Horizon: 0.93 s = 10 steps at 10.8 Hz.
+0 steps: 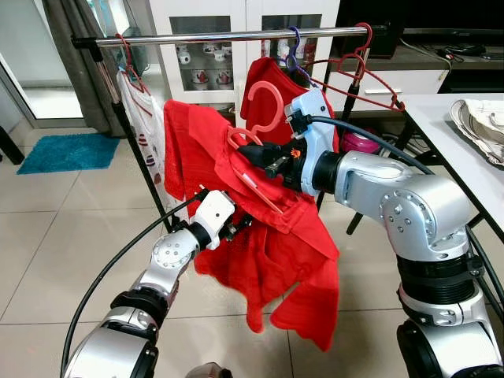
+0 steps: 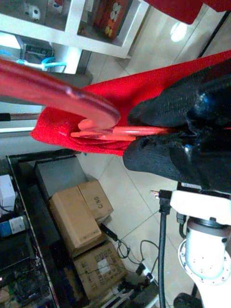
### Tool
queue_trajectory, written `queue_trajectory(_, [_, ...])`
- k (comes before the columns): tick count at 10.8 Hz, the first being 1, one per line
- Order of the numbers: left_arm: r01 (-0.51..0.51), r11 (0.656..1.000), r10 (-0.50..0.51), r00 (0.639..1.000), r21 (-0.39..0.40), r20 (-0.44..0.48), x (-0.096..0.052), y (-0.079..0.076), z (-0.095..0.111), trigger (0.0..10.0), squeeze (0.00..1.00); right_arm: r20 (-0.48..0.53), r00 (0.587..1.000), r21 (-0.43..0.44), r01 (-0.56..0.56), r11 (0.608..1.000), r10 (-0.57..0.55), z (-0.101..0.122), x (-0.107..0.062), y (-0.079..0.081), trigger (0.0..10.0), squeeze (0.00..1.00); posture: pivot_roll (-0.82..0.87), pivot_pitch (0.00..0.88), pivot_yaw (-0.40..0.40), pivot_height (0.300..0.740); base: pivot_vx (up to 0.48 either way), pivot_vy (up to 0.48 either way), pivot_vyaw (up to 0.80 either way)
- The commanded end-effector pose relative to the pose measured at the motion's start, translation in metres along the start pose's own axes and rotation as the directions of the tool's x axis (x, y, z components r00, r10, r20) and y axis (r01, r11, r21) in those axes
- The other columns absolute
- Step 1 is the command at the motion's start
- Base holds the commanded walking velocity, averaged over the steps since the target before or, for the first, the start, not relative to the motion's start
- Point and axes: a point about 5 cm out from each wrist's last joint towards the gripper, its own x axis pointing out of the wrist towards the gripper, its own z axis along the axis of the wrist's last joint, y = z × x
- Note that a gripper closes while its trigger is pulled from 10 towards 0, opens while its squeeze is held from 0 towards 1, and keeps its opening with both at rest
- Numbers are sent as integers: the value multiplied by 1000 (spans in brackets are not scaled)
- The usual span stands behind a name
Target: Hang hanger
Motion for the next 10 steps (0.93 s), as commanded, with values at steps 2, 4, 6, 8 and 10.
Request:
queue_trajectory(2, [-6,1000,6,1000,-4,15,1,2,2,0,0,37,999,-18,-14,1000,15,6,-4,3,0,0,-128,0,73,740,0,0,0])
queue_trajectory(4, [-12,999,13,1000,-35,23,0,2,1,0,0,33,999,-18,-10,1000,11,6,-4,2,0,0,-128,0,73,740,0,0,0])
queue_trajectory(6, [-23,999,24,999,-45,22,-1,1,0,0,0,28,1000,-18,-7,1000,8,5,-4,1,0,0,-130,0,67,740,0,0,0])
queue_trajectory(8, [-62,995,63,998,-73,15,-5,0,-5,0,0,10,1000,-21,-11,1000,11,4,-6,-1,0,0,-136,0,38,740,0,0,0])
queue_trajectory(10, [-86,991,87,996,-99,11,-10,-5,-11,0,0,-13,1000,-28,-26,999,25,3,-6,-2,0,0,-138,0,-9,740,0,0,0])
